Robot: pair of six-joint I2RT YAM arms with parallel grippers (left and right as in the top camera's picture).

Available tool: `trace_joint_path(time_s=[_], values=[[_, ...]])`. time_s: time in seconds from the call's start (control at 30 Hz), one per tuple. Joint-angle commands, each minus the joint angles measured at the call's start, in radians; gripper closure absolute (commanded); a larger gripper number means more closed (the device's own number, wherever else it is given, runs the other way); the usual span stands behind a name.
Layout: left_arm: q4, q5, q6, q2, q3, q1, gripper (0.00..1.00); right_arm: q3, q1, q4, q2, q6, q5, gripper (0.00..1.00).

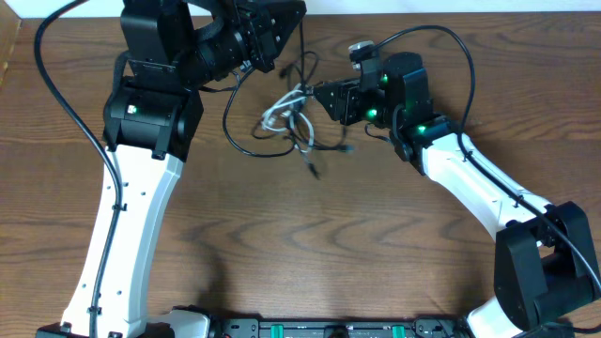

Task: Untangle cables

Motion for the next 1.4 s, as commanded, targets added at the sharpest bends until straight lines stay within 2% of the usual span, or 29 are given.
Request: trace_joint_path(time_s=[0.0,0.17,0.27,0.33,0.4,0.7,0.8,0.97,1.23,1.37], values=[[0.006,0.012,-0.003,-0.001,0.019,0.002,0.92,0.019,0.006,-0.002,0.005,0.284,0.003,0.44],[-0.006,0.008,0.011,0.002,0.019,0.002,0.92,0.019,-0.021,-0.048,0.005,0.557,-0.005,0.4],[-0.01,0.009,0.011,0.007,0.019,0.002,0.92,0.019,-0.03,-0.084,0.005,0.694,-0.018,0.26],[-0.014,0.009,0.011,0.012,0.019,0.002,0.92,0.019,-0.029,-0.098,0.005,0.752,-0.035,0.24],[-0.018,0.009,0.011,0.014,0.019,0.002,0.92,0.019,-0.027,-0.098,0.005,0.764,-0.042,0.29],[-0.028,0.009,0.011,0.014,0.018,0.002,0.92,0.018,-0.016,-0.115,0.027,0.829,-0.066,0.28],[-0.028,0.01,0.01,0.014,0.018,0.002,0.92,0.018,-0.011,-0.113,0.039,0.85,-0.059,0.31],[-0.04,0.01,0.01,0.014,0.018,0.002,0.92,0.018,0.002,0.006,0.121,0.869,-0.021,0.47],[-0.077,0.008,0.019,0.014,0.018,0.002,0.93,0.018,0.005,0.172,0.229,0.661,-0.009,0.99],[-0.108,-0.013,0.064,0.014,0.016,0.002,0.92,0.019,-0.003,0.196,0.203,0.562,-0.054,0.99]])
